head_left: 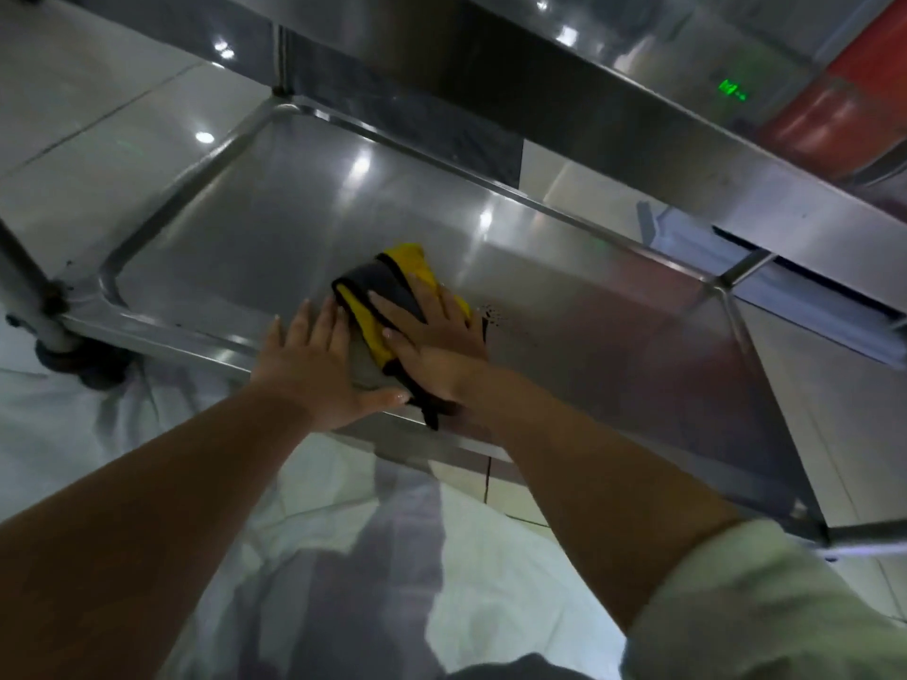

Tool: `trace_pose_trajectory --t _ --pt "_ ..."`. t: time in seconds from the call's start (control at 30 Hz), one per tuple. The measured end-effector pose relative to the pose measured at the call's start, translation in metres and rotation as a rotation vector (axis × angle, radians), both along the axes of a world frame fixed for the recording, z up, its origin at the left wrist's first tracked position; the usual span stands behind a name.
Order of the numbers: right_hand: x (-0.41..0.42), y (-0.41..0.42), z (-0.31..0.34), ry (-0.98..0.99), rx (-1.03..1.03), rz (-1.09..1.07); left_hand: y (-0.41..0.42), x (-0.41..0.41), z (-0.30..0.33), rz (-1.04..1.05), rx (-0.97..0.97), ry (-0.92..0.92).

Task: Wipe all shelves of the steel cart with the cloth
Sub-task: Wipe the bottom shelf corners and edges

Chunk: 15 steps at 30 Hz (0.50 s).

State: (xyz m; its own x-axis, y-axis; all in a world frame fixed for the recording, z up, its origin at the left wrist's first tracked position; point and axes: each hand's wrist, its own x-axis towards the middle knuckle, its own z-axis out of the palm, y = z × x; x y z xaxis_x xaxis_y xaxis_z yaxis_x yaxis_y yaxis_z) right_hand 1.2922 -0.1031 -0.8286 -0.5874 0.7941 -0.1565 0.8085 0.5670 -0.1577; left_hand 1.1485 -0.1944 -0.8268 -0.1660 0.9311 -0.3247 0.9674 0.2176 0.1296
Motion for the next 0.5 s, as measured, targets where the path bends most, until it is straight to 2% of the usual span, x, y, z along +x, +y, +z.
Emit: trace_pose_trajectory --t 0.13,0.23,0.37,0.5 --pt "0.028 0.027 -0.007 0.033 0.026 -0.160 0.002 -0.001 -0.001 0.011 0.021 -0.039" --pt "0.075 0.023 -0.008 0.018 0.071 -0.382 0.006 -0.002 -0.001 0.004 0.056 -0.054" --pt "0.139 0.002 -0.004 0.015 0.011 -0.684 0.015 -0.005 -0.003 -0.008 0.060 -0.055" --pt "0.126 -0.006 -0.003 0.001 -0.025 -0.979 0.016 -0.004 -0.006 -0.016 0.087 -0.071"
